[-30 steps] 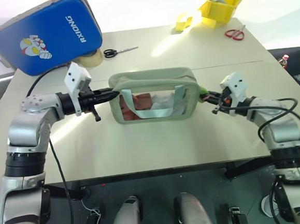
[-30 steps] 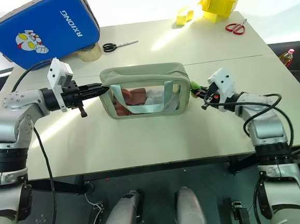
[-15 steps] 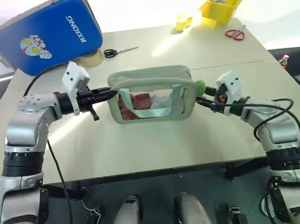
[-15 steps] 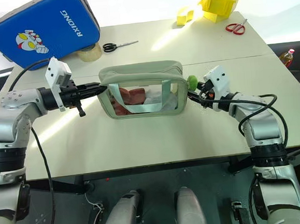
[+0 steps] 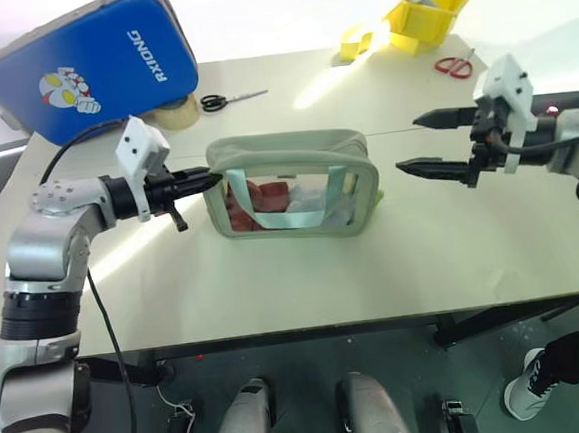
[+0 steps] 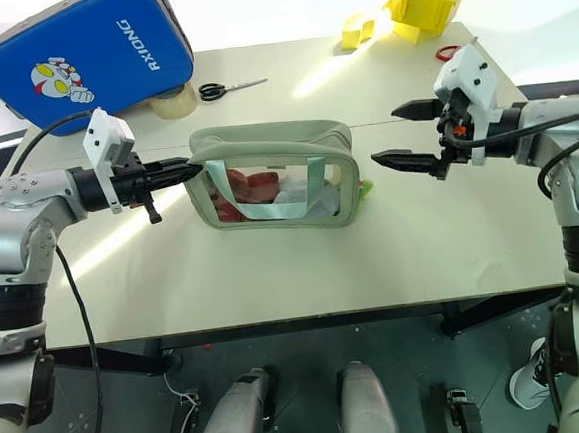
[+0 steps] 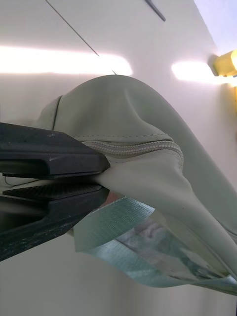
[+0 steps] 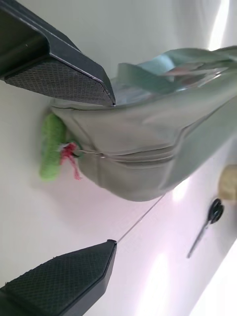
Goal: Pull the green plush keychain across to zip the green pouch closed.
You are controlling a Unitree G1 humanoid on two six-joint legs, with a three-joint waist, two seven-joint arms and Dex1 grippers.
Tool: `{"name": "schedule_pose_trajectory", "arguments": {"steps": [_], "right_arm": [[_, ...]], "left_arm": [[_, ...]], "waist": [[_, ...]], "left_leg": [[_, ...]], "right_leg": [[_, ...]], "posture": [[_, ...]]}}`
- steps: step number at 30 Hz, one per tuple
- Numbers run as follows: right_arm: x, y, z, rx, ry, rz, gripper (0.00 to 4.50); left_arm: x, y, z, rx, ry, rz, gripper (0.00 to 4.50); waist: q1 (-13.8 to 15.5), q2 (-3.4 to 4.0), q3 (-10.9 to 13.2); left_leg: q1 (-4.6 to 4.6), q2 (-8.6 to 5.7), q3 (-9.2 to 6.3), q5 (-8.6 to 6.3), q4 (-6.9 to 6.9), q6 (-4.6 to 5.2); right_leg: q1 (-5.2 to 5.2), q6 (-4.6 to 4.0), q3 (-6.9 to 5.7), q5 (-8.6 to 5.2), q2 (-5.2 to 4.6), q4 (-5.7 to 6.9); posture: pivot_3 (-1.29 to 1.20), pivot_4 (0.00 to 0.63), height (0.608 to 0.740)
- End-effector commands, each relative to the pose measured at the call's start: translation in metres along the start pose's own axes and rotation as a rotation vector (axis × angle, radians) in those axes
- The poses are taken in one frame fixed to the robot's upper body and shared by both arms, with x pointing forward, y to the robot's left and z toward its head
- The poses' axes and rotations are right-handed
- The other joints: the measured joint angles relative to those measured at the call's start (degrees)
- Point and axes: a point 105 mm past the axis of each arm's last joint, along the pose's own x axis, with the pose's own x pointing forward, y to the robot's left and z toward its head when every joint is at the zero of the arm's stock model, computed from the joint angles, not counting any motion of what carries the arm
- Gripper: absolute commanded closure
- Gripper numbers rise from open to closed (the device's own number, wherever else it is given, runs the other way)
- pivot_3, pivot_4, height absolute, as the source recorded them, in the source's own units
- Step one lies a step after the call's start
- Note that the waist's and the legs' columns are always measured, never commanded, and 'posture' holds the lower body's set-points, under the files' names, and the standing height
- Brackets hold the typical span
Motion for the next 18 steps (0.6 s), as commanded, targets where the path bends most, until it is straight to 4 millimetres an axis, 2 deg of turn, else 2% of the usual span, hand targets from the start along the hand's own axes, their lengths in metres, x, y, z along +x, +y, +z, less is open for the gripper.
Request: {"name": "schedule_pose_trajectory", "arguments": {"steps": [1, 6, 7, 14, 18], "right_arm": [[0.003, 0.005, 0.017, -0.034, -0.039, 0.035, 0.0], [0.009, 0.014, 0.018, -0.042, -0.043, 0.071, 0.0], [0.009, 0.014, 0.018, -0.042, -0.043, 0.073, 0.0], [0.001, 0.018, 0.023, -0.049, -0.039, 0.083, 0.0], [-0.004, 0.026, 0.027, -0.049, -0.043, 0.093, 0.0]], "left_arm": [[-0.008, 0.0, 0.015, 0.039, -0.025, -0.001, 2.93], [-0.023, 0.002, 0.023, 0.04, 0.003, 0.002, 0.37], [-0.029, 0.003, 0.025, 0.038, 0.012, 0.001, 0.05], [-0.067, 0.021, 0.046, 0.088, 0.058, 0.09, 0.05], [-0.084, 0.032, 0.049, 0.082, 0.092, 0.14, 0.05]], "waist": [[0.0, 0.0, 0.0], [-0.1, 0.0, 0.0], [-0.1, 0.0, 0.0], [0.0, 0.01, 0.0], [0.0, 0.02, 0.0]], "left_leg": [[0.0, 0.0, 0.0, 0.0, 0.0, 0.0], [-0.04, 0.0, 0.0, 0.0, -0.01, 0.0], [-0.04, 0.0, -0.01, 0.0, -0.02, 0.0], [-0.04, 0.0, -0.01, 0.0, -0.05, 0.0], [-0.04, 0.0, 0.0, -0.01, -0.09, 0.01]], "right_leg": [[0.0, 0.0, 0.0, 0.0, 0.0, 0.0], [-0.04, 0.0, 0.0, 0.0, 0.0, 0.0], [-0.05, 0.0, 0.0, 0.0, 0.0, 0.0], [-0.06, 0.0, 0.0, 0.0, 0.0, -0.02], [-0.07, 0.0, 0.0, -0.01, -0.01, -0.02]], "posture": [[0.0, 0.15, 0.74], [0.0, 0.15, 0.74], [0.0, 0.15, 0.74], [0.0, 0.15, 0.74], [0.0, 0.15, 0.74]]}}
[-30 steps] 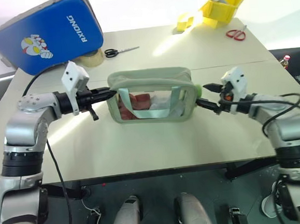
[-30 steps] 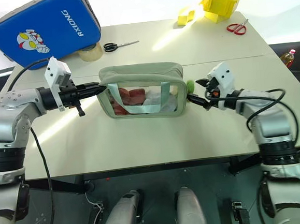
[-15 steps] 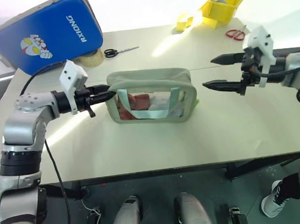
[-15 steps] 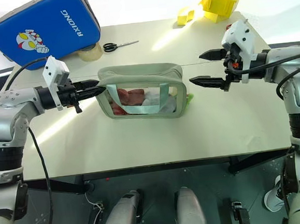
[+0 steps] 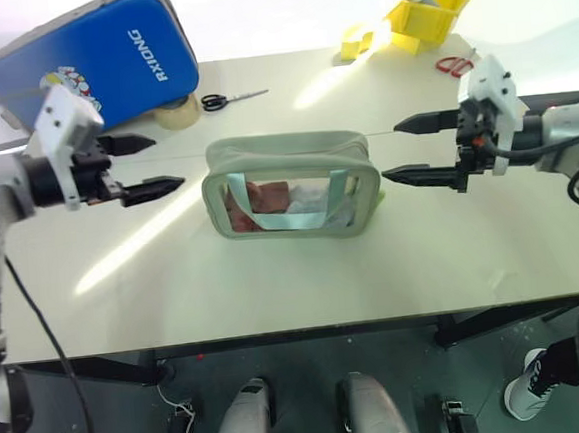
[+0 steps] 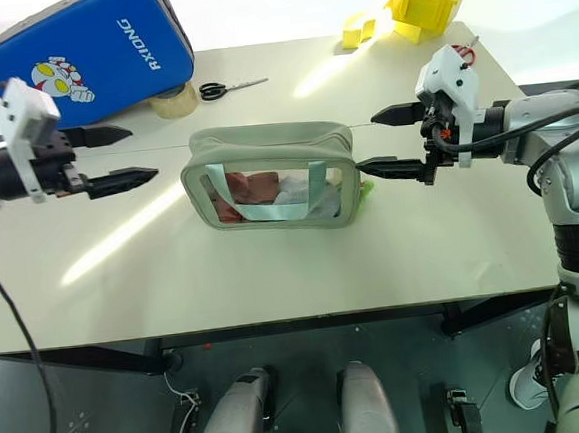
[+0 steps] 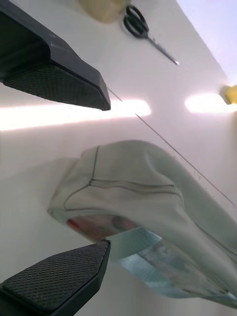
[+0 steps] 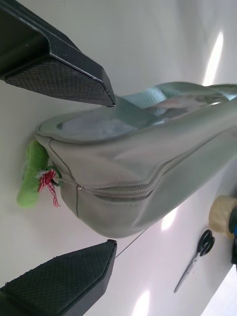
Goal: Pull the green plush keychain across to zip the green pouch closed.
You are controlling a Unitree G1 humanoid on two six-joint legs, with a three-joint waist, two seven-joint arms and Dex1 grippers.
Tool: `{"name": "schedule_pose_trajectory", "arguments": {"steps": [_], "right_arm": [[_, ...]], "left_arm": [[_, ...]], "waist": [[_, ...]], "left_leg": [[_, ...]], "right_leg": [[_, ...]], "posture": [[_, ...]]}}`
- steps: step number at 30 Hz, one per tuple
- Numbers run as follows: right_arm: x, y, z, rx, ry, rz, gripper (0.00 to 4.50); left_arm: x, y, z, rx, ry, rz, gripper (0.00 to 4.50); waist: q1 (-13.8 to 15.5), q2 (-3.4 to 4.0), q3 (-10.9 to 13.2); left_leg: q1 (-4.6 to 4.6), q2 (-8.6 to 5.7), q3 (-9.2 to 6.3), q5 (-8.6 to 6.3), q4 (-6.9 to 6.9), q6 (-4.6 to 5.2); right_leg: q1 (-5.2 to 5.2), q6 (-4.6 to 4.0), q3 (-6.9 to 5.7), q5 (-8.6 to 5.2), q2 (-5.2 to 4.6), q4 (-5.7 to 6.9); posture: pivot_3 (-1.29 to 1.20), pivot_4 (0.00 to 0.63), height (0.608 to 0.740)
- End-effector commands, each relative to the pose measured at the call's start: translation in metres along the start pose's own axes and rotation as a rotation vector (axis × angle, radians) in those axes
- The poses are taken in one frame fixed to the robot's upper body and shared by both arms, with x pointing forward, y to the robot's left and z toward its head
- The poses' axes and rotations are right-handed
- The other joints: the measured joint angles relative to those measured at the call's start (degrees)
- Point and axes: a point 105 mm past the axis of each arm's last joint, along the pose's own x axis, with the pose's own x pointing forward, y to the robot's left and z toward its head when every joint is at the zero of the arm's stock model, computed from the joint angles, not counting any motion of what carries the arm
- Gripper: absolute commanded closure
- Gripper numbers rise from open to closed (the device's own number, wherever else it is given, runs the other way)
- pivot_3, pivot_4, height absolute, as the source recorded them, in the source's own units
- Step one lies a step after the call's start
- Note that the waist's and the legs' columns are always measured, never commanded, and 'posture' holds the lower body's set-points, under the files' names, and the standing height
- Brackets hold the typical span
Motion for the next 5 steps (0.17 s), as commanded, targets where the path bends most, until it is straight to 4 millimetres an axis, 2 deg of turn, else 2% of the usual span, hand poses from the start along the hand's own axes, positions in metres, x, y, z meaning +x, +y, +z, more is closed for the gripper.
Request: {"name": "schedule_pose_trajectory", "arguments": {"steps": [1, 5], "right_arm": [[-0.0097, 0.0063, 0.0161, -0.039, -0.034, -0.006, 0.0], [-0.01, 0.0109, 0.0208, -0.024, -0.057, -0.014, 0.0]], "left_arm": [[-0.0157, 0.0094, 0.0096, 0.013, -0.012, 0.045, 0.05], [-0.0182, 0.0094, 0.0058, 0.027, -0.003, 0.04, 0.05]], "waist": [[0.0, 0.0, 0.0], [0.0, 0.0, 0.0]], "left_leg": [[0.0, 0.0, 0.0, 0.0, 0.0, 0.01], [0.0, 0.0, 0.0, -0.01, 0.0, 0.01]], "right_leg": [[0.0, 0.0, 0.0, 0.0, 0.0, 0.0], [0.0, 0.0, 0.0, 0.0, 0.0, 0.0]], "posture": [[0.0, 0.15, 0.74], [0.0, 0.15, 0.74]]}}
